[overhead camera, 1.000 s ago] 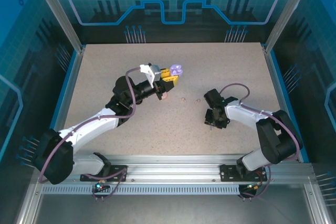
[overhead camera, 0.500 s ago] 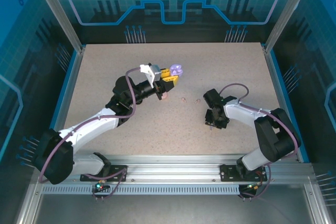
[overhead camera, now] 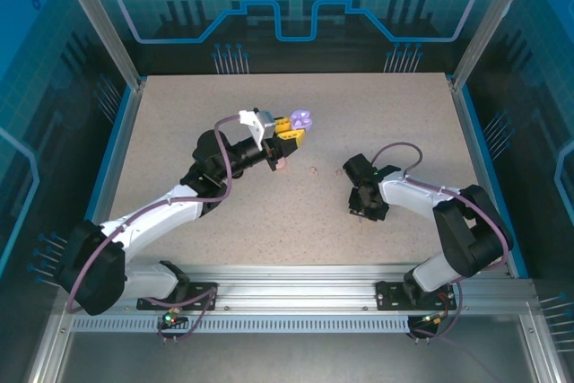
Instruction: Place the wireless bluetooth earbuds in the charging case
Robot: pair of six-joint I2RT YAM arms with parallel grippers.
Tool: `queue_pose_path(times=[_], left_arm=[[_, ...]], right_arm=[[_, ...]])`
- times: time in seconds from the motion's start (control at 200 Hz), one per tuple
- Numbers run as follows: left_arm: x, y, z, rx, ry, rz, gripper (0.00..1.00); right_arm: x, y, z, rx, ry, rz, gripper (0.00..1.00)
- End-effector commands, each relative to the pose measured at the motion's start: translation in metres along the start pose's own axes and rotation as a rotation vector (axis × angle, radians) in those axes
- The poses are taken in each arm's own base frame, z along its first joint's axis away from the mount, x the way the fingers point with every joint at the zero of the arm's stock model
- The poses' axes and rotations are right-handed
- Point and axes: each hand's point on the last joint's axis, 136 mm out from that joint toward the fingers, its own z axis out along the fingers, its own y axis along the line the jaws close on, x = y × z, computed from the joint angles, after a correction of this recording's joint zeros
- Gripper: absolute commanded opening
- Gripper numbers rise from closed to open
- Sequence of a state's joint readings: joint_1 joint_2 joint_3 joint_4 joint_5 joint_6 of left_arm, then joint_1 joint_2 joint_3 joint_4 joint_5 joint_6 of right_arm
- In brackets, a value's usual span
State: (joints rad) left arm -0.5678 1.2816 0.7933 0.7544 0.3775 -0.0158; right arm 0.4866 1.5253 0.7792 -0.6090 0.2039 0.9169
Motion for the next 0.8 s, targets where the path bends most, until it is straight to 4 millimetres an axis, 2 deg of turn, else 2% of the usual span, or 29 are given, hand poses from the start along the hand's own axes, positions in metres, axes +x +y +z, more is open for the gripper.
queue_pose_path(times=[0.0,0.415,0.645,0.795], left_arm=[[-0.0122,-0.0028,-0.0020,-0.004,-0.048,0.046,0.00],[-0.0133,-0.0022,-0.0015,-0.006,-0.050,0.044,0.00],[-0.0142,-0.0022,-0.0005,-0.004,-0.052,0.039,0.00],[-0.0120,-0.0020,-0.0006,-0.004,-0.045,0.036,0.00]], right_arm=[[0.0237,-0.0054,0.0044,0.025,0.079,-0.002,0.30],[0.0272,-0.0096,0.0020,0.026,0.071,0.011,0.28],[0.0272,-0.0105,0.0029,0.025,0.065,0.014,0.24],[0.0252,-0.0090,0.0027,0.009,0.049,0.013,0.17]])
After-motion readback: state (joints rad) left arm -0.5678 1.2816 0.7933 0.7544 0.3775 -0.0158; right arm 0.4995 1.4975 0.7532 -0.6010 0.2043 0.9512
